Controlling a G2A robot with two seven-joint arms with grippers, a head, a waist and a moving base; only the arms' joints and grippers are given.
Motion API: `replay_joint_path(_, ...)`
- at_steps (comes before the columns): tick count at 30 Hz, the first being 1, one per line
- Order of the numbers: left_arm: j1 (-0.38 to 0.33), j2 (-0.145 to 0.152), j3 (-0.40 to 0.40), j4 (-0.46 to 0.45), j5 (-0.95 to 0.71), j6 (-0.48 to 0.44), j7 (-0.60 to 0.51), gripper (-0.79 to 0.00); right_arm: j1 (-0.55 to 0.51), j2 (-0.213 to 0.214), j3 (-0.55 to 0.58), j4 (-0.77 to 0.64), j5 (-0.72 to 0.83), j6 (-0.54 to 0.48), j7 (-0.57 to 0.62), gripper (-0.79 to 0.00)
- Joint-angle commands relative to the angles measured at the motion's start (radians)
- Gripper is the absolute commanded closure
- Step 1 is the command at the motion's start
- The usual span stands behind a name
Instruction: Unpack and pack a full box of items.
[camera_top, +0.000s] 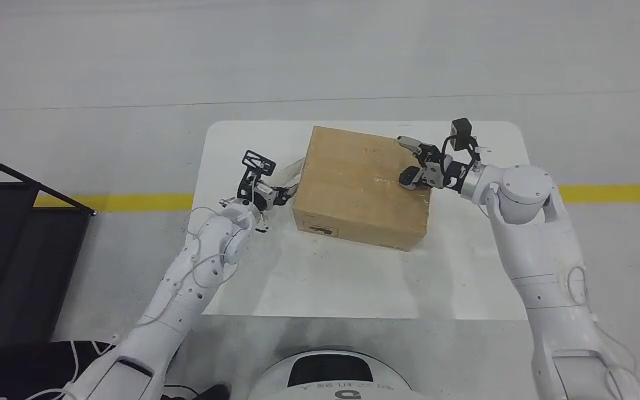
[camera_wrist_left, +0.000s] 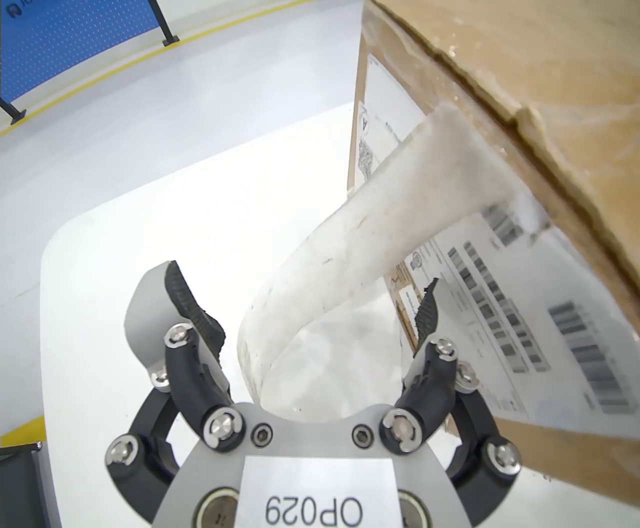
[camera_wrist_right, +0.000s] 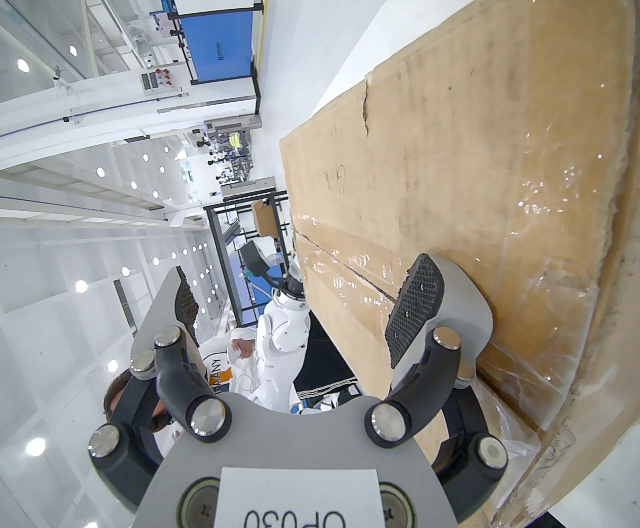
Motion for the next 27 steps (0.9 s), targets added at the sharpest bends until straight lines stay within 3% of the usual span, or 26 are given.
replay_joint_path(1, -0.030, -0.010, 0.019, 0.039, -0.007, 0.007, 0.006, -0.785, 0.000, 0.000, 0.000, 0.000, 0.000, 0.000, 0.000, -0.785)
replay_joint_path(7, -0.080, -0.031, 0.040, 0.105, -0.030, 0.023, 0.049, -0.785, 0.000, 0.000, 0.000, 0.000, 0.000, 0.000, 0.000, -0.785)
replay_joint_path(12, -0.058, -0.029, 0.020, 0.109, -0.042, -0.007, 0.126, -0.785, 0.000, 0.000, 0.000, 0.000, 0.000, 0.000, 0.000, -0.785)
replay_joint_path(20, -0.008, -0.021, -0.005, 0.039, 0.026, 0.017, 0.232, -0.785, 0.000, 0.000, 0.000, 0.000, 0.000, 0.000, 0.000, -0.785)
replay_joint_path(27, 0.009, -0.021, -0.034, 0.001, 0.014, 0.032, 0.229, -0.785, 0.000, 0.000, 0.000, 0.000, 0.000, 0.000, 0.000, -0.785)
